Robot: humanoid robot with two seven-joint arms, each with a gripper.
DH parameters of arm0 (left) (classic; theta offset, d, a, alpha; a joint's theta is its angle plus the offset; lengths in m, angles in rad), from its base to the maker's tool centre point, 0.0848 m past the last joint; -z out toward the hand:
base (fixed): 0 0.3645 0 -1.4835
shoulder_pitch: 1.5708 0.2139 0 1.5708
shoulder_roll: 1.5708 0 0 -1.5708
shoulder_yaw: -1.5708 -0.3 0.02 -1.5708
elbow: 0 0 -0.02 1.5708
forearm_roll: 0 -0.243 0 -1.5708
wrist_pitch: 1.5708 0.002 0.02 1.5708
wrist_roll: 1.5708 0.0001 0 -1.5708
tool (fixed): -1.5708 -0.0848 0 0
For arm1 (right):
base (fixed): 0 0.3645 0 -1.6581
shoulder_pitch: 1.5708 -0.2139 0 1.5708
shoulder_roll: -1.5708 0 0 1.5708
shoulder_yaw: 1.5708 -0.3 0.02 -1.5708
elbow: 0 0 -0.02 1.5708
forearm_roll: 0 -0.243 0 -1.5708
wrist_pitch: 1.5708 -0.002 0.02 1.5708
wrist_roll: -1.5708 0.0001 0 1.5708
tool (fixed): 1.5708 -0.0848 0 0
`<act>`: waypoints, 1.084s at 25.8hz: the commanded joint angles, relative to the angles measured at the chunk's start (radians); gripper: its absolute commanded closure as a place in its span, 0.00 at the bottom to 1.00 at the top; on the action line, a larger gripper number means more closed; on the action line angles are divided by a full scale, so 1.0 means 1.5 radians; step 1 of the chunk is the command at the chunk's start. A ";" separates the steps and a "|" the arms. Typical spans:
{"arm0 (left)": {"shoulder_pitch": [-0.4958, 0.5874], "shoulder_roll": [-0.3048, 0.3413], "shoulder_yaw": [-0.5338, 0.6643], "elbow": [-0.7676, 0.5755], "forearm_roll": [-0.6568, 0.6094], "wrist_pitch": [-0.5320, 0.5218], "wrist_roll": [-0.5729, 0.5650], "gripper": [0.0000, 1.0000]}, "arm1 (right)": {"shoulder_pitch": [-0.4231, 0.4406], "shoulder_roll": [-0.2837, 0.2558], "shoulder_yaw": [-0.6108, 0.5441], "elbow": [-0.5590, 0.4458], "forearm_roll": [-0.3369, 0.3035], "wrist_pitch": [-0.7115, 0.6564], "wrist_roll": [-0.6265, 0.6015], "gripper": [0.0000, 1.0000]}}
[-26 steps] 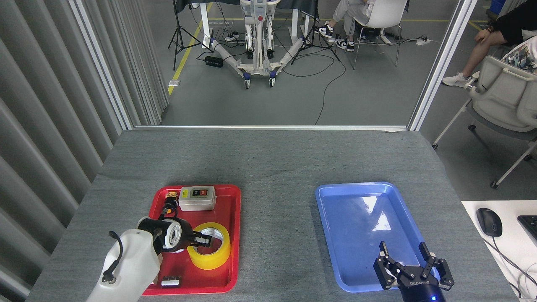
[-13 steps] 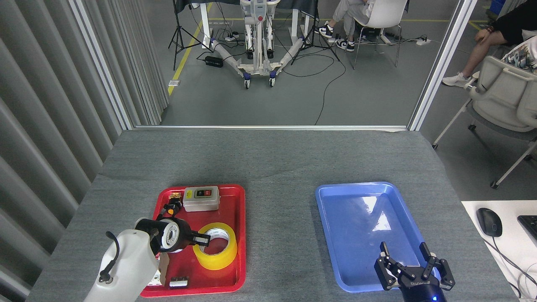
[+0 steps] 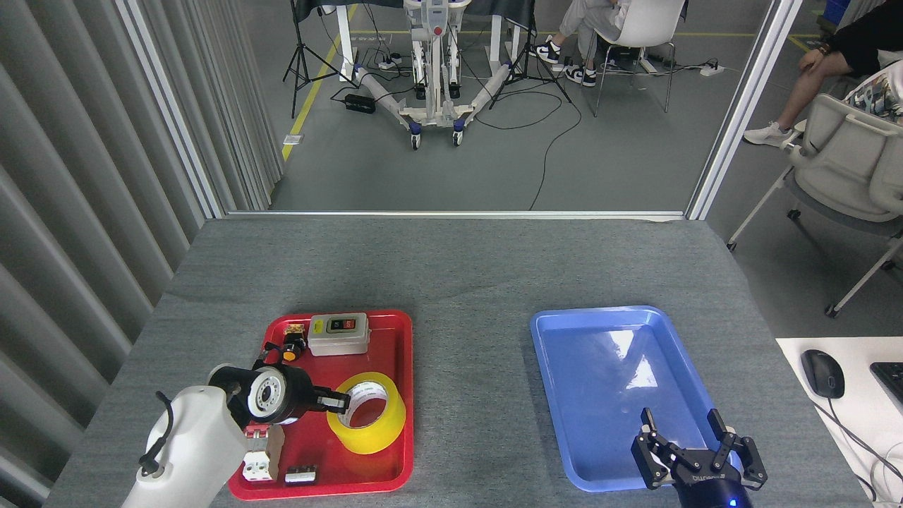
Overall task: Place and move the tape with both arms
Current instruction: 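Lift the tape roll with the left gripper toward the blue tray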
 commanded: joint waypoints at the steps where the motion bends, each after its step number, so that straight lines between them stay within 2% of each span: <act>1: 0.025 0.021 0.053 -0.013 0.047 -0.138 0.000 1.00 | 0.000 0.000 0.000 0.000 0.000 0.000 -0.001 0.00; 4: 0.038 0.038 0.087 -0.030 0.066 -0.249 0.000 1.00 | 0.004 -0.002 0.001 0.000 -0.004 0.000 -0.004 0.00; 6: 0.043 0.040 0.092 -0.039 0.087 -0.279 -0.002 1.00 | 0.004 -0.005 0.001 0.000 -0.004 -0.001 -0.008 0.00; 8: 0.046 0.037 0.092 -0.057 0.090 -0.279 -0.013 1.00 | 0.010 -0.020 0.002 0.000 -0.004 -0.005 -0.022 0.00; 12: 0.049 0.035 0.090 -0.064 0.096 -0.280 -0.035 1.00 | 0.015 -0.064 0.047 0.002 -0.001 -0.004 -0.143 0.00; 17: 0.059 0.035 0.087 -0.062 0.116 -0.278 -0.038 1.00 | 0.017 -0.101 0.070 0.020 0.003 -0.002 -0.234 0.00; 21: 0.059 -0.005 0.100 -0.064 0.118 -0.277 -0.041 1.00 | 0.009 -0.169 0.144 0.070 0.016 0.021 -0.355 0.00; 23: 0.061 -0.021 0.122 -0.061 0.119 -0.277 -0.048 1.00 | 0.007 -0.187 0.171 0.086 0.019 0.054 -0.366 0.00; 26: 0.061 -0.050 0.138 -0.055 0.118 -0.271 -0.078 1.00 | -0.013 -0.187 0.173 0.088 0.017 0.058 -0.366 0.00; 28: 0.060 -0.062 0.138 -0.039 0.118 -0.229 -0.084 1.00 | -0.013 -0.186 0.173 0.088 0.017 0.058 -0.366 0.00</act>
